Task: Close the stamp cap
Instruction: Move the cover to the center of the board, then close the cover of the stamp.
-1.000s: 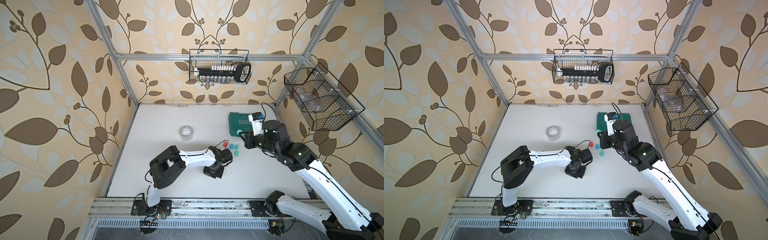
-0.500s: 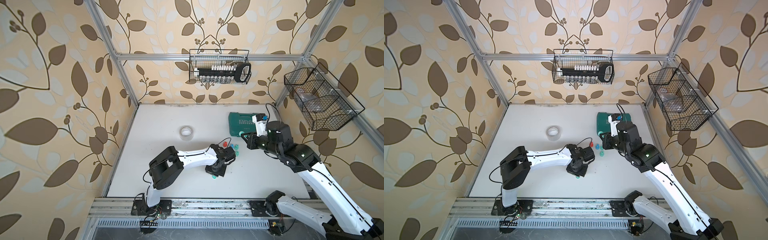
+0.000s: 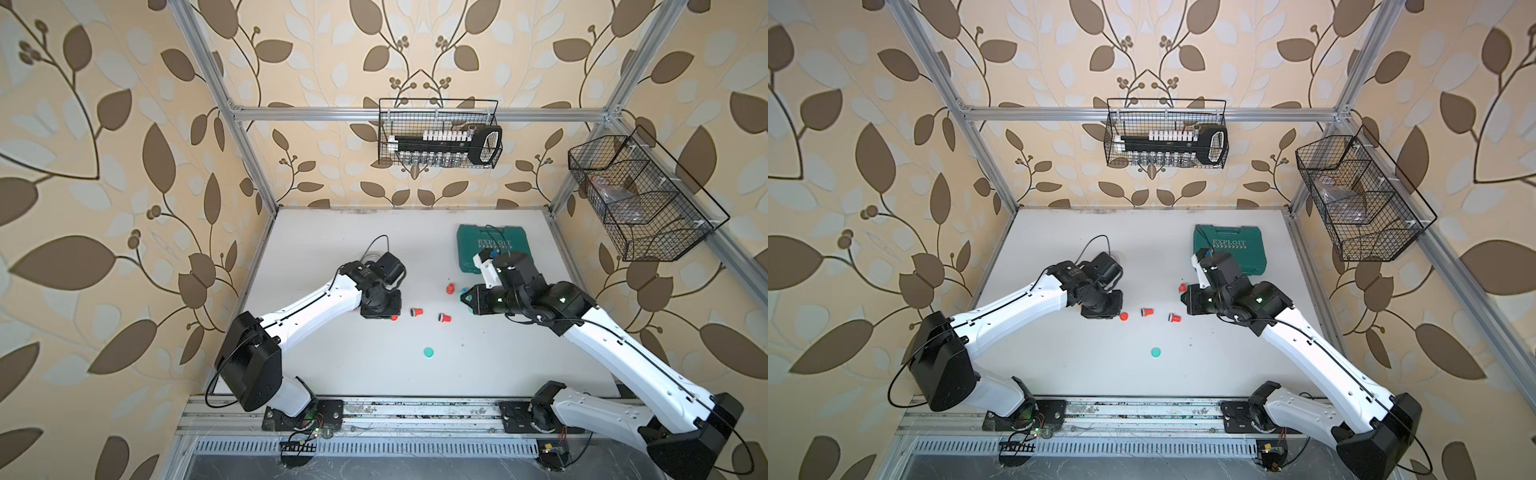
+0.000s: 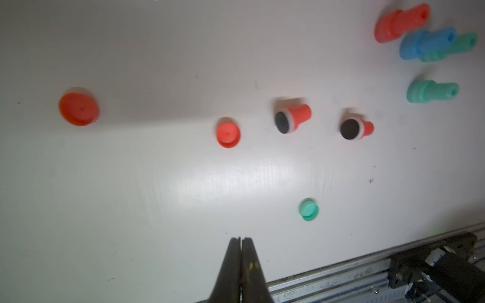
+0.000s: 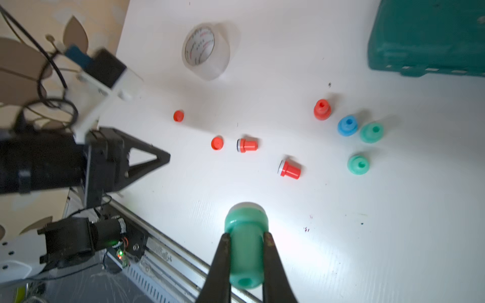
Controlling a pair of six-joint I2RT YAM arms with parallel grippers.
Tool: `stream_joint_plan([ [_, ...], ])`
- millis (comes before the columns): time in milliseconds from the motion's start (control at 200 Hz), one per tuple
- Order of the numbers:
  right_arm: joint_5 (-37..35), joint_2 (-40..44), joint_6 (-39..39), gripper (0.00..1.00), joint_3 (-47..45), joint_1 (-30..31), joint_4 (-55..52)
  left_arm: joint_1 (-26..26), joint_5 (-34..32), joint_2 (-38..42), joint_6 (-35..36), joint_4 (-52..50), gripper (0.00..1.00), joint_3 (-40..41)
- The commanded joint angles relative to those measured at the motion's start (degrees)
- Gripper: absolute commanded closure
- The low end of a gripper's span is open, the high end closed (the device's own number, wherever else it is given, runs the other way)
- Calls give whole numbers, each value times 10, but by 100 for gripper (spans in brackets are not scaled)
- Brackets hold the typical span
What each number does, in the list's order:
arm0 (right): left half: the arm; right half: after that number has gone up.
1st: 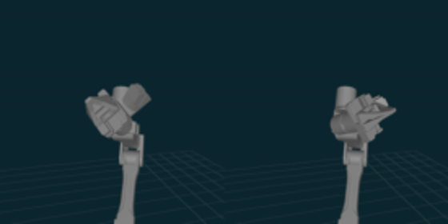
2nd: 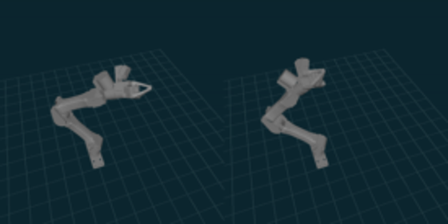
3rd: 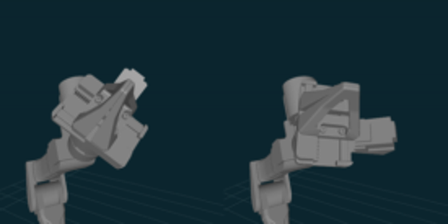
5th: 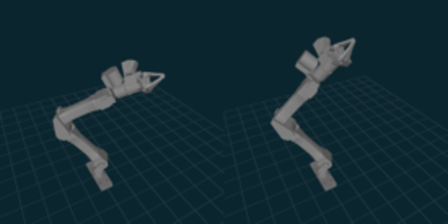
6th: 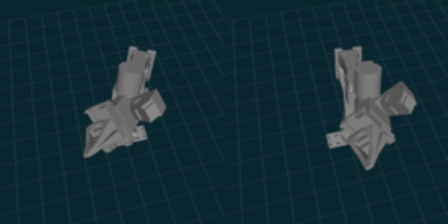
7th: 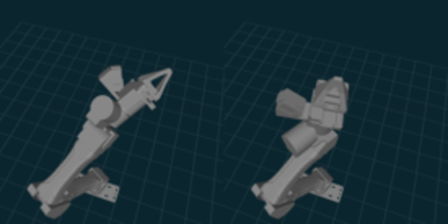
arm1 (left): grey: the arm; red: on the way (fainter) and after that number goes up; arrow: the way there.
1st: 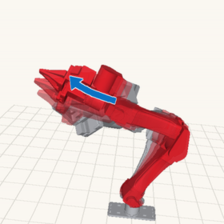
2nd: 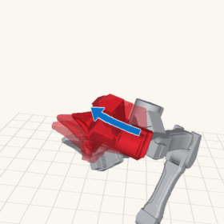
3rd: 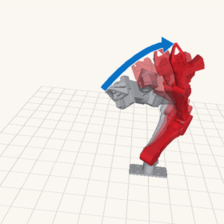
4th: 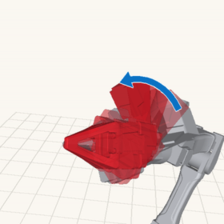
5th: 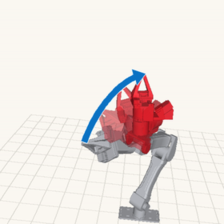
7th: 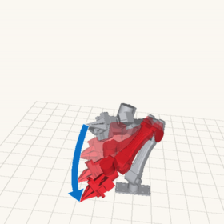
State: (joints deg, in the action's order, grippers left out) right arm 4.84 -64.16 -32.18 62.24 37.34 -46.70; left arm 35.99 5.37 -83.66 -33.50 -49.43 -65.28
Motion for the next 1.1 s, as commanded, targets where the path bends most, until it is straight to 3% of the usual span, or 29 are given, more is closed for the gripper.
stream_joint_plan([
  [0, -18, -45, -17, 100, 0, 49, -25, -57, 33, 43, 61, -5, 92, 28],
  [290, -58, -208, -13, 100, 49, 155, -82, -196, 49, 57, 130, 11, 79, 62],
  [415, -69, -248, -17, 100, 56, 180, -82, -227, 47, 58, 134, 19, 73, 63],
  [600, -75, -304, -19, 100, 69, 205, -78, -236, 35, 61, 132, 18, 68, 63],
  [1095, -88, -392, -8, 100, 94, 222, -56, -237, 34, 62, 136, 15, 68, 63],
])
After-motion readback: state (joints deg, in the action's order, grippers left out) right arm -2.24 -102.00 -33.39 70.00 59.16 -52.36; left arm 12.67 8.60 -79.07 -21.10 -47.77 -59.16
